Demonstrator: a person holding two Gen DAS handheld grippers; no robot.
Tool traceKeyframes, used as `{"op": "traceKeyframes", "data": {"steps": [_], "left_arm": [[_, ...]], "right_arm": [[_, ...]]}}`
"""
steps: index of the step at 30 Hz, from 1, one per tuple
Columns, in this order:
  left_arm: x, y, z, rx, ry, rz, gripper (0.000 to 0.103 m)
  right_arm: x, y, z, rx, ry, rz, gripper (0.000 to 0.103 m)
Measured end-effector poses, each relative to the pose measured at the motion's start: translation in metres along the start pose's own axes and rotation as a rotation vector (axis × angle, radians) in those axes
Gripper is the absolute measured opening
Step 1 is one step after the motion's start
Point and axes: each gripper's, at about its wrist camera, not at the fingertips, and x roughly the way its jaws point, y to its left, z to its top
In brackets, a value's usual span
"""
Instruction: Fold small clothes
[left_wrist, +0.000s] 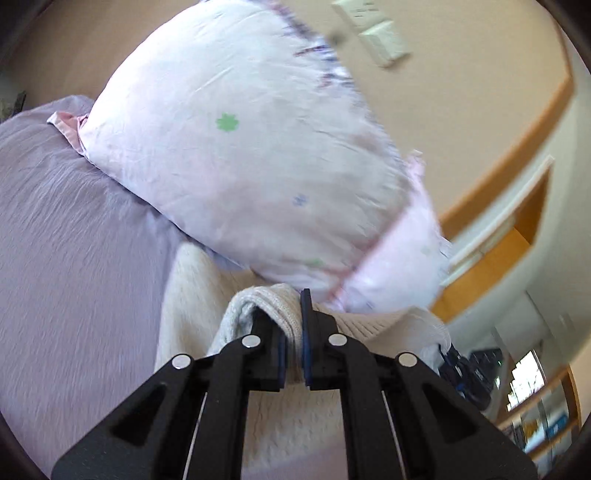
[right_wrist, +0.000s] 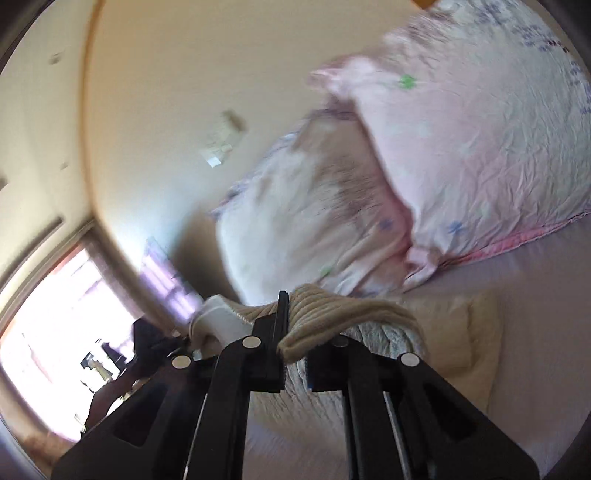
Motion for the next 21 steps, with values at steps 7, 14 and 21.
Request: {"op": "traceKeyframes", "data": {"steps": [7, 14, 21], "left_arm": [[0.060, 0.040, 0.001, -0.071, 0.123, 0.129, 0.051], [0.005, 0.061, 0.005, -0.054, 0.098, 0.203, 0.067], [0.029, 0.095, -0.017, -0.166, 0.226, 0.167, 0.050]], "right_arm": [[0.065, -0.067, -0.018, 0.163, 0.152, -0.321, 0.080], [0.012, -0.062, -0.017, 0.105, -0.071, -0.155, 0.102], [0.017, -0.072, -0.018, 0.185, -0.019, -0.130, 0.102]]}}
